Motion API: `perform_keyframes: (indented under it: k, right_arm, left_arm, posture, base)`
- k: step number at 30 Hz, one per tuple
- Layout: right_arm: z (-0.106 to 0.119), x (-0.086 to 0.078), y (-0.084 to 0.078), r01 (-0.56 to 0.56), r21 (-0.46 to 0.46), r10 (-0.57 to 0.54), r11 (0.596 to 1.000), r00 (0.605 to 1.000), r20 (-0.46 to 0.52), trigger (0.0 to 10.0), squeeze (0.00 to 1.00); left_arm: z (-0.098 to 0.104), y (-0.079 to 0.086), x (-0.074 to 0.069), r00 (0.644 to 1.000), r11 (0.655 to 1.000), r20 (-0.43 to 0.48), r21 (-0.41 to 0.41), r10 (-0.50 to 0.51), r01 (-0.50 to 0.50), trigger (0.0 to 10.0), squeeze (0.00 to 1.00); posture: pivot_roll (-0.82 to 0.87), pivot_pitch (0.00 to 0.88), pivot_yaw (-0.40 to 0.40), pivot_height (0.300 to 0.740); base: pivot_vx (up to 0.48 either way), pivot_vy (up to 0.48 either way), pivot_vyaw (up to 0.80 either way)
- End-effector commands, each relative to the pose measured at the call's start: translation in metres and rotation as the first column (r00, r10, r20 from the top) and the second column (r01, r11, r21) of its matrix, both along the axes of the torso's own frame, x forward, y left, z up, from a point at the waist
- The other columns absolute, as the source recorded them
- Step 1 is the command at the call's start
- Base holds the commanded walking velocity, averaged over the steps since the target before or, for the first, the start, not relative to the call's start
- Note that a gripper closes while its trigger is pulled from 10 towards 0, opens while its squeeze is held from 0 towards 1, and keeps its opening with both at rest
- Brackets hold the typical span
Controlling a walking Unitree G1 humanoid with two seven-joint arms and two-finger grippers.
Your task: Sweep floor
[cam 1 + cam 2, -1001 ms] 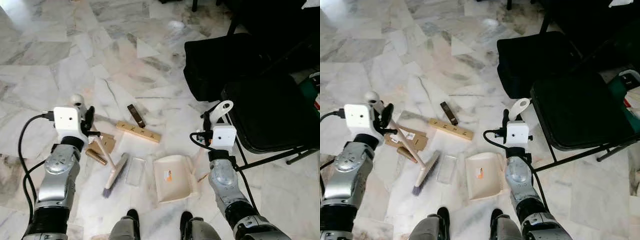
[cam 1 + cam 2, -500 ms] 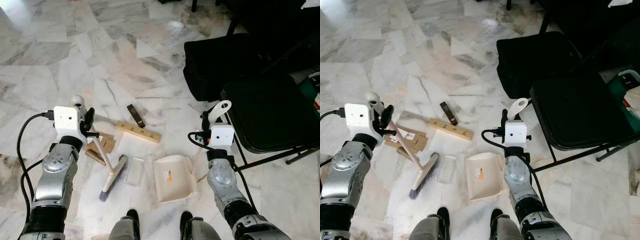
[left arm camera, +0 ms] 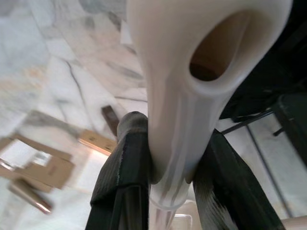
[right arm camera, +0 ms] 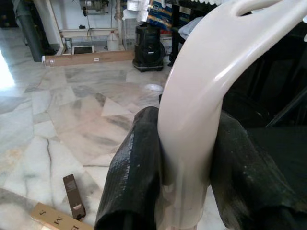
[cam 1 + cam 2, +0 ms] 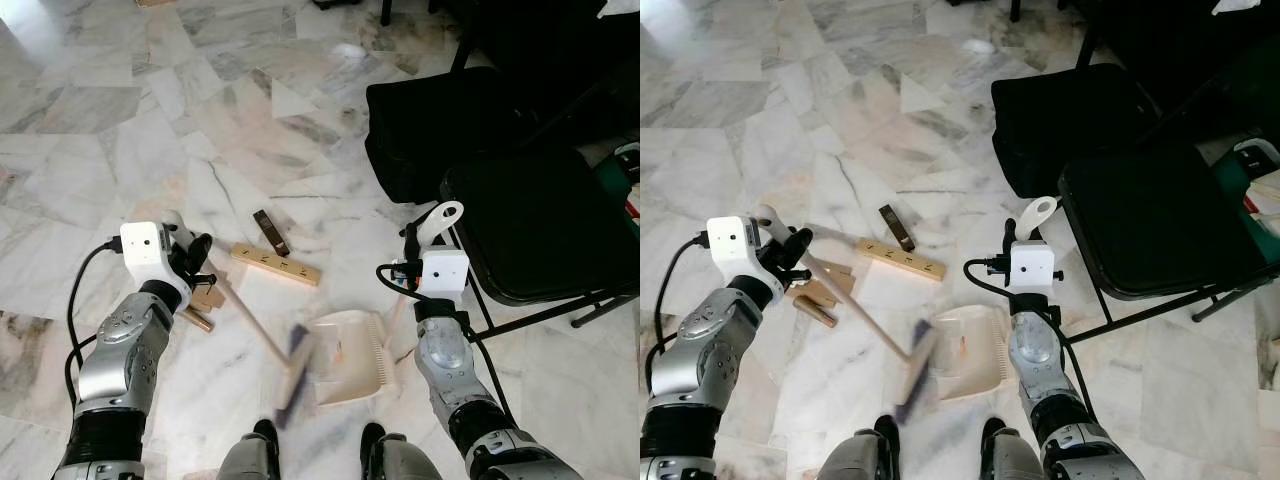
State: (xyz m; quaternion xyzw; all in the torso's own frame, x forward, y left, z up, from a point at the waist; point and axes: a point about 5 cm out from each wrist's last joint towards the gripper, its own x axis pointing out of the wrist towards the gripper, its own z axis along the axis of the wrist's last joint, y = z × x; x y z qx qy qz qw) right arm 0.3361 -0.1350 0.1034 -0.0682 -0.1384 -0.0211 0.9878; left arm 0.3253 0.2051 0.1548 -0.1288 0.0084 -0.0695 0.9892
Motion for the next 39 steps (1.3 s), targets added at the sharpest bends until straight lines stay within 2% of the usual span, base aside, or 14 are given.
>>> perform_keyframes:
  k: [1, 9, 11, 12, 13, 14, 17, 24, 26, 28, 30, 33, 35, 39]
  right_arm:
    - [-0.013, -0.004, -0.002, 0.010, 0.003, -0.010, 1.000, 0.998, -0.062, 10.0, 0.00]
    - [-0.010, -0.001, -0.005, 0.025, 0.035, -0.023, 0.999, 0.997, -0.067, 10.0, 0.00]
    - [-0.008, 0.002, -0.010, 0.039, 0.056, -0.035, 0.998, 0.997, -0.071, 10.0, 0.00]
    - [-0.008, 0.002, -0.010, 0.039, 0.056, -0.035, 0.998, 0.997, -0.071, 10.0, 0.00]
    - [-0.006, 0.004, -0.015, 0.053, 0.073, -0.048, 0.996, 0.996, -0.070, 10.0, 0.00]
    - [-0.004, 0.005, -0.017, 0.056, 0.073, -0.051, 0.996, 0.996, -0.067, 10.0, 0.00]
    - [-0.003, 0.007, -0.020, 0.059, 0.067, -0.055, 0.996, 0.996, -0.072, 10.0, 0.00]
    - [0.001, 0.011, -0.031, 0.077, 0.061, -0.072, 0.995, 0.994, -0.078, 10.0, 0.00]
    - [0.005, 0.013, -0.035, 0.088, 0.059, -0.084, 0.994, 0.994, -0.067, 10.0, 0.00]
    - [0.006, 0.014, -0.037, 0.095, 0.062, -0.091, 0.994, 0.994, -0.063, 10.0, 0.00]
    - [0.008, 0.014, -0.041, 0.106, 0.066, -0.102, 0.992, 0.993, -0.056, 10.0, 0.00]
    - [0.011, 0.016, -0.045, 0.122, 0.120, -0.116, 0.985, 0.992, -0.054, 10.0, 0.00]
    - [0.014, 0.017, -0.045, 0.116, 0.151, -0.111, 0.982, 0.993, -0.044, 10.0, 0.00]
    - [0.020, 0.018, -0.044, 0.103, 0.185, -0.103, 0.977, 0.995, -0.013, 10.0, 0.00]
  left_arm:
    - [0.001, 0.000, -0.001, 1.000, 0.995, -0.008, -0.099, -0.015, 0.014, 10.0, 0.00]
    - [0.010, 0.005, 0.002, 1.000, 0.997, 0.021, -0.081, -0.003, 0.005, 10.0, 0.00]
    - [0.023, 0.010, 0.000, 0.997, 1.000, 0.078, -0.003, 0.018, -0.018, 10.0, 0.00]
    - [0.023, 0.010, 0.000, 0.997, 1.000, 0.078, -0.003, 0.018, -0.018, 10.0, 0.00]
    - [0.039, 0.015, -0.003, 0.988, 0.998, 0.152, 0.055, 0.025, -0.034, 10.0, 0.00]
    - [0.050, 0.017, -0.007, 0.981, 0.997, 0.191, 0.070, 0.013, -0.027, 10.0, 0.00]
    - [0.061, 0.020, -0.010, 0.974, 0.992, 0.225, 0.121, 0.006, -0.034, 10.0, 0.00]
    - [0.089, 0.022, -0.012, 0.943, 0.983, 0.331, 0.162, 0.025, -0.083, 10.0, 0.00]
    - [0.097, 0.023, -0.009, 0.926, 0.984, 0.373, 0.136, 0.056, -0.114, 10.0, 0.00]
    - [0.098, 0.023, -0.007, 0.919, 0.984, 0.389, 0.125, 0.068, -0.126, 10.0, 0.00]
    - [0.099, 0.028, -0.005, 0.901, 0.974, 0.416, 0.123, 0.123, -0.190, 10.0, 0.00]
    - [0.092, 0.028, 0.001, 0.888, 0.949, 0.429, 0.176, 0.166, -0.262, 10.0, 0.00]
    - [0.081, 0.021, 0.006, 0.897, 0.941, 0.417, 0.218, 0.149, -0.258, 10.0, 0.00]
    - [0.062, 0.011, 0.012, 0.913, 0.938, 0.381, 0.240, 0.146, -0.250, 10.0, 0.00]
  posture:
    - [0.20, 0.322, 0.032, 0.740]
    - [0.20, 0.294, 0.026, 0.740]
    - [0.20, 0.273, 0.025, 0.740]
    - [0.20, 0.273, 0.025, 0.740]
    - [0.21, 0.256, 0.022, 0.740]
    - [0.21, 0.241, 0.020, 0.740]
    - [0.22, 0.207, 0.014, 0.740]
    - [0.22, 0.129, 0.000, 0.740]
    - [0.20, 0.085, 0.000, 0.740]
    - [0.20, 0.078, 0.000, 0.740]
    - [0.19, 0.058, -0.001, 0.740]
    - [0.17, 0.021, -0.005, 0.740]
    - [0.14, 0.000, -0.009, 0.740]
    - [0.10, 0.000, -0.007, 0.740]
  base:
    - [0.000, 0.000, 0.00]
    - [0.000, 0.000, 0.00]
    - [0.000, 0.000, 0.00]
    - [0.000, 0.000, 0.00]
    - [0.000, 0.000, 0.00]
    - [0.000, 0.000, 0.00]
    - [0.000, 0.000, 0.00]
    - [0.000, 0.000, 0.00]
    - [0.000, 0.000, 0.00]
    - [0.000, 0.000, 0.00]
    - [0.000, 0.000, 0.00]
    - [0.000, 0.000, 0.00]
    - [0.000, 0.000, 0.00]
    - [0.000, 0.000, 0.00]
